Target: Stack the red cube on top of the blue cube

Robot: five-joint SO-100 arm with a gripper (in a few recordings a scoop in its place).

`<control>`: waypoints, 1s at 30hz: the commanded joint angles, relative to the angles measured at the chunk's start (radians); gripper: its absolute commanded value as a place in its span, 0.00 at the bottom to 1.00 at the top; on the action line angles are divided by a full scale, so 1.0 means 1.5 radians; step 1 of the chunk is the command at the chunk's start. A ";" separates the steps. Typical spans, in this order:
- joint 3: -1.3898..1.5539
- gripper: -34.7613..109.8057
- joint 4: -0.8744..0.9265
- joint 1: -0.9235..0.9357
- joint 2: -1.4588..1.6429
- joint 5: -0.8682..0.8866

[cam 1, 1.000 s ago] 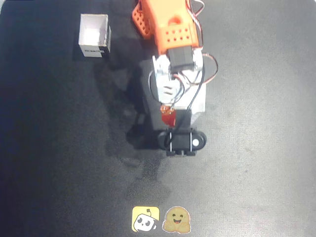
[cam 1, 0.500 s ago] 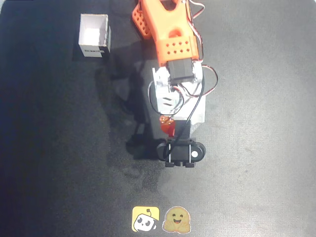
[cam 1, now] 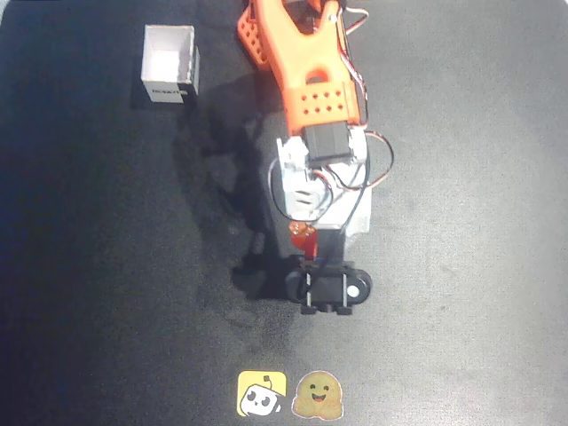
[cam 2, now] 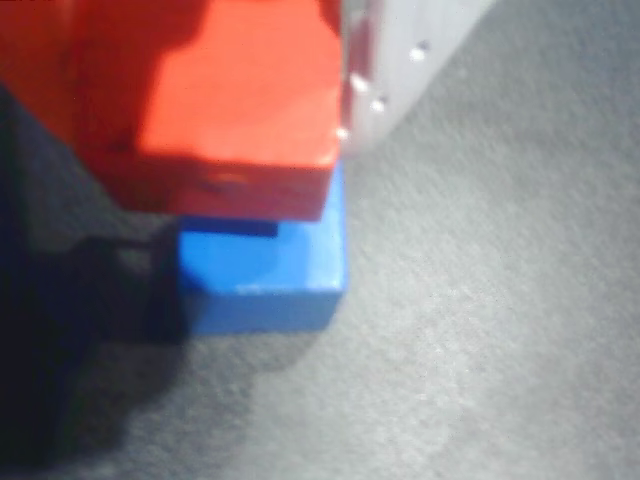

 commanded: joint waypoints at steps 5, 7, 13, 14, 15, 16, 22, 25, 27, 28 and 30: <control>-0.042 0.24 -0.025 -0.015 -0.021 0.009; -0.045 0.24 -0.032 -0.017 -0.032 0.010; -0.048 0.24 -0.043 -0.018 -0.052 0.012; -0.048 0.24 -0.044 -0.018 -0.054 0.012; -0.048 0.24 -0.046 -0.018 -0.055 0.012; -0.048 0.24 -0.046 -0.018 -0.057 0.012; -0.045 0.24 -0.053 -0.016 -0.063 0.013; -0.043 0.24 -0.056 -0.016 -0.064 0.018; -0.041 0.24 -0.057 -0.016 -0.065 0.018; -0.041 0.24 -0.057 -0.016 -0.066 0.018; -0.040 0.24 -0.057 -0.015 -0.067 0.018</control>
